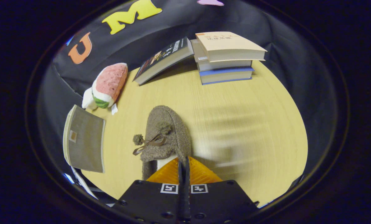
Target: Open the storage box then place both shoes into the box .Put the left shoe in first, then the right shoe, with the right side of both shoes facing outward in a uniform manner.
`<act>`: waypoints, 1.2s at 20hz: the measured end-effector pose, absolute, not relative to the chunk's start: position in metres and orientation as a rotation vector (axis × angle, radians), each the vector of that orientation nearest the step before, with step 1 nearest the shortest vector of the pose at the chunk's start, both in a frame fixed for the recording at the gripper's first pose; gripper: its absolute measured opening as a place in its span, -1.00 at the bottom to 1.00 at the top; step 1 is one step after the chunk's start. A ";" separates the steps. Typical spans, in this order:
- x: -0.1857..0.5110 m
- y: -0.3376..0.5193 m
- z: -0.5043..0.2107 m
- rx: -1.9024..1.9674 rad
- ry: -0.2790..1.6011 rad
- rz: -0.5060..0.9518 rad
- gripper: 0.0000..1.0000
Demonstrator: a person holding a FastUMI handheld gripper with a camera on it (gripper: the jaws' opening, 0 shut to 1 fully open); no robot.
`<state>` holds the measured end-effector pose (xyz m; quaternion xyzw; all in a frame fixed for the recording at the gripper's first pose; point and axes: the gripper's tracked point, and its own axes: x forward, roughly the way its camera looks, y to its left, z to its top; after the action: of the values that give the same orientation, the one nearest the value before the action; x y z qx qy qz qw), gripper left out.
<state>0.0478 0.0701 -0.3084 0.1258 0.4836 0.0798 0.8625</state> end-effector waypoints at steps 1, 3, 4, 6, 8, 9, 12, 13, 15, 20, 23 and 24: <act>0.043 0.076 -0.301 0.287 1.006 0.168 -0.99; 0.033 0.090 -0.280 0.336 0.987 0.165 -0.99; 0.030 0.099 -0.267 0.345 0.970 0.168 -0.99; 0.022 0.123 -0.240 0.332 0.933 0.196 -0.99; 0.015 0.151 -0.210 0.351 0.907 0.214 -0.99; 0.013 0.168 -0.195 0.364 0.892 0.223 -1.00; 0.009 0.222 -0.154 0.387 0.848 0.240 -0.99; 0.008 0.241 -0.142 0.389 0.837 0.240 -1.00; 0.009 0.281 -0.120 0.398 0.811 0.241 -0.99; 0.010 0.386 -0.093 0.438 0.780 0.256 -1.00; 0.003 0.433 -0.114 0.450 0.826 0.239 -0.99; 0.003 0.444 -0.122 0.441 0.841 0.231 -0.99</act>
<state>0.0028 0.4440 -0.1217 0.2118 0.4038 0.1111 0.8830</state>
